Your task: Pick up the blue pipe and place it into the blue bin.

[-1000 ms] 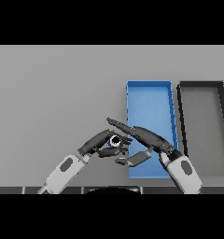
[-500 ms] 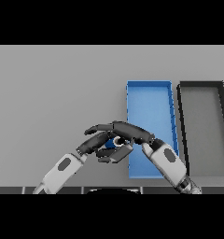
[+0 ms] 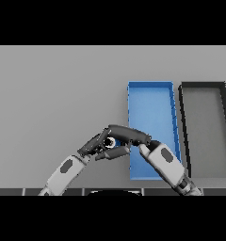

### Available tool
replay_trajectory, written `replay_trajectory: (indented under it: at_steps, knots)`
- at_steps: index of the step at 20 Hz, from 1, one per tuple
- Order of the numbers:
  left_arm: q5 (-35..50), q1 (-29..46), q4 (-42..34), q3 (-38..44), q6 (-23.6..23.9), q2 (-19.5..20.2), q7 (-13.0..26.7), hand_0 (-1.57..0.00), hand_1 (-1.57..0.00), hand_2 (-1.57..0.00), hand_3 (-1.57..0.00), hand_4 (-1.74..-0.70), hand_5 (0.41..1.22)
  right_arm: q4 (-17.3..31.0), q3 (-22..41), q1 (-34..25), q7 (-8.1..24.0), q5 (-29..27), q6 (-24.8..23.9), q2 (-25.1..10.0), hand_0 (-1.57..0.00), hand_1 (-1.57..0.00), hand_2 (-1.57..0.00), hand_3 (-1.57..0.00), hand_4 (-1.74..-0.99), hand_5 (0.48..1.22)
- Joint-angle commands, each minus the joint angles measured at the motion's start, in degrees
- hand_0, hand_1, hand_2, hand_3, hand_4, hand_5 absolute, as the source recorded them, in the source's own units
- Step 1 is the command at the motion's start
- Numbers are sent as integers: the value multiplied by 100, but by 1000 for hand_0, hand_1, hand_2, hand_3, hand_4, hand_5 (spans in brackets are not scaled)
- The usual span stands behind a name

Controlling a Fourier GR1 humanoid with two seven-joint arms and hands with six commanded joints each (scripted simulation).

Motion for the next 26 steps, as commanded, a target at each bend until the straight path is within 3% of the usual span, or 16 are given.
replay_trajectory:
  at_steps: [1, 2, 5, 6, 8, 10, 12, 14, 16, 19, 24, 26]
  knots:
    - [3, -14, -20, -15, 12, 2, 137, -1438, -1426, -1348, -1405, -1706, 1221, -9, 4, 2, -165, 193, 31, -67, -1456, -1454, -1459, -1410, -1447, 1059]
    - [39, -42, -30, 10, -14, 21, 181, -1464, -1455, -1372, -1438, -1713, 1221, -50, 96, 33, -223, 283, 22, -51, -1479, -1477, -1482, -1442, -1457, 1092]
    - [131, -41, 18, 67, 21, 80, 2, -1516, -1512, -1388, -1503, -1727, 1221, -42, 69, -20, 32, 248, -12, 70, -1524, -1523, -1525, -1505, -1475, 1155]
    - [71, -59, -20, 33, 43, 129, -31, -1435, -1354, -1221, -1333, -1648, 1221, -69, -5, 35, -43, 172, -40, 59, -1533, -1533, -1534, -1518, -1480, 1168]
    - [-285, -118, -9, -98, -57, 377, -257, -925, -866, -781, -853, -1415, 1221, -103, 13, 129, 26, 128, -52, 140, -1547, -1546, -1548, -1537, -1487, 1187]
    - [-519, -261, 53, -150, -240, 478, -244, -592, -554, -500, -546, -1216, 1221, -131, -37, 129, 213, 171, 61, 190, -1556, -1555, -1556, -1549, -1490, 1199]
    - [-694, -258, 103, -165, -298, 567, -437, -378, -354, -319, -349, -1088, 1113, -147, -98, 167, 306, 224, 169, 304, -1561, -1561, -1561, -1557, -1492, 1207]
    - [-731, -253, 127, -165, -252, 582, -204, -242, -226, -204, -223, -999, 930, -161, -146, 232, 96, 225, 277, 402, -1565, -1565, -1565, -1562, -1494, 1212]
    - [-754, -303, 100, -161, -203, 571, 111, -154, -145, -130, -142, -942, 785, -191, -145, 236, -61, 306, 298, 484, -1567, -1567, -1567, -1565, -1496, 1215]
    - [-768, -273, 86, -166, -170, 588, 254, -79, -74, -66, -72, -889, 664, -269, -170, 258, -17, 427, 308, 484, -1569, -1569, -1569, -1568, -1495, 1218]
    - [-581, -274, 148, -110, -150, 444, 511, -25, -23, -21, -23, -894, 576, -179, -321, 226, 91, 310, 373, 646, -1570, -1570, -1570, -1570, -1489, 1220]
    - [-661, -257, 206, -138, -81, 416, 527, -16, -15, -13, -14, -896, 562, -233, -418, 163, 373, 164, 298, 709, -1571, -1571, -1571, -1570, -1489, 1220]
